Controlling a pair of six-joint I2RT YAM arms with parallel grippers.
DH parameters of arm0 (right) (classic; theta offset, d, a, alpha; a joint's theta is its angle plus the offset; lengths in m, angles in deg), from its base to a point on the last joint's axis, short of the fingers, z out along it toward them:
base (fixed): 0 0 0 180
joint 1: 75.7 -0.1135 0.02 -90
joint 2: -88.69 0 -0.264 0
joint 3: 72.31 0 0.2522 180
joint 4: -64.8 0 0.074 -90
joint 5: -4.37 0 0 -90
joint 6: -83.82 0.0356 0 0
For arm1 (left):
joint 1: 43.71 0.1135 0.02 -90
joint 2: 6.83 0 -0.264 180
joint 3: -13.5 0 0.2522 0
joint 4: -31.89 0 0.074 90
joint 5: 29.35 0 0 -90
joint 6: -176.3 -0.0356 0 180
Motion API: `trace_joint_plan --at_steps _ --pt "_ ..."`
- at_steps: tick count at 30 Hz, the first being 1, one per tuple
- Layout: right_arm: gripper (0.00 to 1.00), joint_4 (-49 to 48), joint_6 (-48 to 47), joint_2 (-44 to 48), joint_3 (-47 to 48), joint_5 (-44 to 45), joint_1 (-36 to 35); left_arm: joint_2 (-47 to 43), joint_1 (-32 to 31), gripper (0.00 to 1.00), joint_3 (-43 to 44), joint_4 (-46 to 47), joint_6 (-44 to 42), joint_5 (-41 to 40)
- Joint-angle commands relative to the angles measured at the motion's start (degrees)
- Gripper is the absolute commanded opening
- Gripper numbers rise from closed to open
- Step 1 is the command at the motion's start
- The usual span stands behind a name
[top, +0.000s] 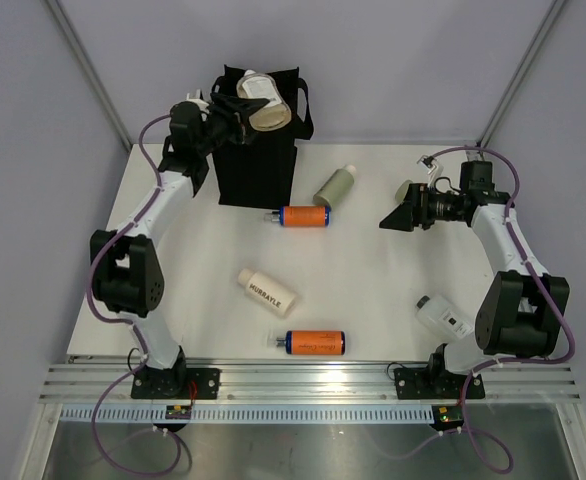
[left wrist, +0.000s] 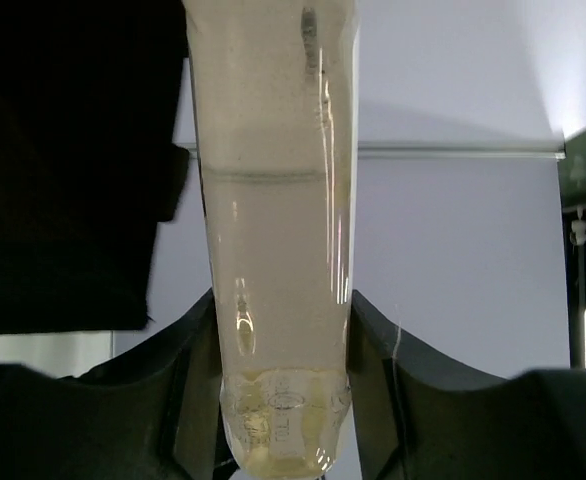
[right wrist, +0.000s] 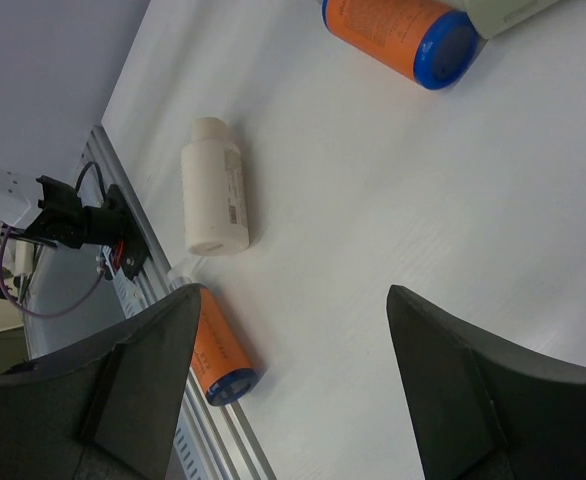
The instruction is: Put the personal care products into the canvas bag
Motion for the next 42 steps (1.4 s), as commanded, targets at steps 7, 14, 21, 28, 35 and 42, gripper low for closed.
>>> trace_joint_plan --at_steps 7,14,21,28,35,42 --pt "0.83 -2.3 -0.4 3.6 -2.1 0.3 0.1 1.7 1.2 0.85 14.3 -1.2 3.4 0.5" --pt "0.84 -1.3 -1.6 2.4 0.1 5.2 0.1 1.6 1.9 0.62 13.9 3.1 3.3 2.2" --pt "0.99 11.0 -9.2 -15.1 21.4 43.6 -1.3 -6.0 2.2 0.27 13.9 -10.4 -28.4 9.7" --pt "1.0 13.9 -29.4 -26.5 36.2 56.1 -3.9 -30.9 2.1 0.89 -8.9 -25.6 -62.1 -6.7" --pt "0.99 24.8 -39.1 -45.7 54.9 54.0 -4.2 -51.5 2.7 0.99 -32.8 -27.6 -67.5 -15.3" --pt "0.89 26.3 -38.7 -56.2 60.8 59.2 -5.2 -58.9 2.8 0.99 -43.1 -36.7 -60.2 -15.5"
